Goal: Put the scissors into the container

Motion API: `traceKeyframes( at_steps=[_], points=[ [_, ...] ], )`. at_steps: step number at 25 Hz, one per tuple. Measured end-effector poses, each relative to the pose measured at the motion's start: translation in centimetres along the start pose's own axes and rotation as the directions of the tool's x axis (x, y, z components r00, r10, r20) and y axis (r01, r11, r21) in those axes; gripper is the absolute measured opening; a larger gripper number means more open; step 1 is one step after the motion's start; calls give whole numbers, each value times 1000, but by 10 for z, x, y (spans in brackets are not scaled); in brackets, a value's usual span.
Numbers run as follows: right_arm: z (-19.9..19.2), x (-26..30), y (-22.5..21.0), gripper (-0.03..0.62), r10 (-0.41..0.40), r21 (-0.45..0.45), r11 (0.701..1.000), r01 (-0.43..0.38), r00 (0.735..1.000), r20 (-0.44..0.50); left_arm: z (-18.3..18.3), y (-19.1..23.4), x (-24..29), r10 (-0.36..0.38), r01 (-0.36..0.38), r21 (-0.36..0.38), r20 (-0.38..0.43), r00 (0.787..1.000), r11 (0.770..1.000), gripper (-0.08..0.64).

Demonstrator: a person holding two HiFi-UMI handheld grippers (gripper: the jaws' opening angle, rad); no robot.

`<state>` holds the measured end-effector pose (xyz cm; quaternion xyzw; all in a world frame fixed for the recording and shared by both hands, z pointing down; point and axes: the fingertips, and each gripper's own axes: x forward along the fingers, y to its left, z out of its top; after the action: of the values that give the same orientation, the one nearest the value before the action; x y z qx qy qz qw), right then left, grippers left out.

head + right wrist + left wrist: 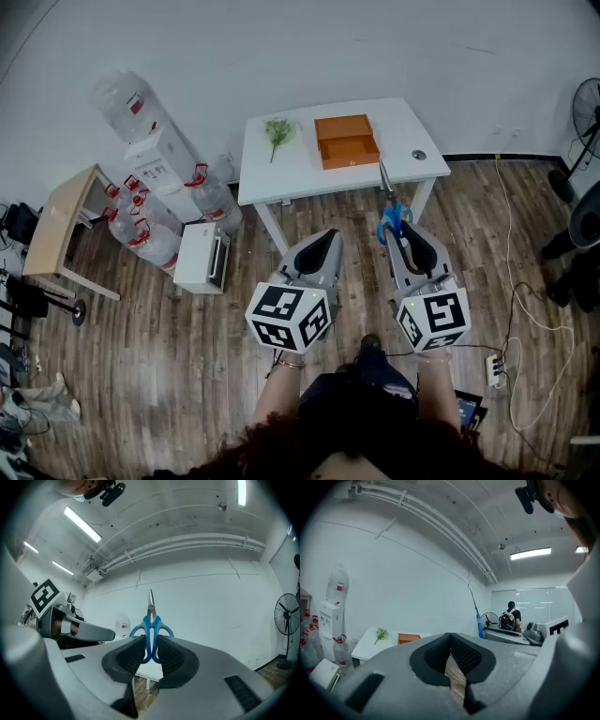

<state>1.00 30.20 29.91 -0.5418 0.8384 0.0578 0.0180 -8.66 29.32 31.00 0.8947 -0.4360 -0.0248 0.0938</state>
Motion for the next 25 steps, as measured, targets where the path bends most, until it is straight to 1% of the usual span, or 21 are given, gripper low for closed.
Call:
traceKeyframes(
  at_steps=[3, 8, 12, 15, 17, 22, 25],
  points=[
    [-2, 1, -11, 74, -4, 12, 1000, 4, 1000, 3, -2, -2, 12, 0, 0, -4, -7, 1000, 1000, 15],
    [-3, 21, -39, 74, 31, 44, 999, -32, 999, 19, 4, 0, 48, -1, 1, 1, -5, 1000, 1000, 15],
    [-10, 39, -59, 74, 47, 7, 999, -47, 999, -5, 4, 2, 78, -1, 1, 6, -16, 1000, 1000, 15],
    [-16, 52, -79, 74, 52, 13, 999, -52, 999, -12, 6, 3, 101, 3, -3, 7, -13, 1000, 1000, 15],
    [-20, 61, -93, 74, 54, 19, 998, -53, 998, -13, 7, 4, 117, 7, -7, 4, -11, 1000, 1000, 15],
    [-22, 87, -120, 74, 103, 51, 993, -103, 995, 9, 6, 11, 150, 30, -30, 1, -17, 999, 1000, 15],
    [-26, 97, -131, 74, 114, 46, 992, -114, 993, 9, 4, 15, 161, 46, -46, 9, -29, 999, 999, 15]
  ],
)
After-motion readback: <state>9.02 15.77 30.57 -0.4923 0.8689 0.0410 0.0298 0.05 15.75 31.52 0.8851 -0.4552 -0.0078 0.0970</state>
